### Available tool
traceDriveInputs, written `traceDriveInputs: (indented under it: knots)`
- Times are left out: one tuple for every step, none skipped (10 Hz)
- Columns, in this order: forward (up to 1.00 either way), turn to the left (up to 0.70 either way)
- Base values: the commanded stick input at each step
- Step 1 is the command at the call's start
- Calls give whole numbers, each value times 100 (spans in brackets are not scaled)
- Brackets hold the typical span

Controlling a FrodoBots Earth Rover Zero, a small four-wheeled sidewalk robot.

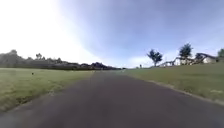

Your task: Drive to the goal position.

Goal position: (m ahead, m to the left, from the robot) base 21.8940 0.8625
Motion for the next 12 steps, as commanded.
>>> traceDriveInputs:
  knots:
    - [100, 0]
    - [100, 0]
    - [100, 0]
    - [100, 0]
    - [100, 0]
    - [100, 0]
    - [100, 0]
    - [100, 0]
    - [100, 0]
    - [100, 0]
    - [100, 0]
    - [100, 0]
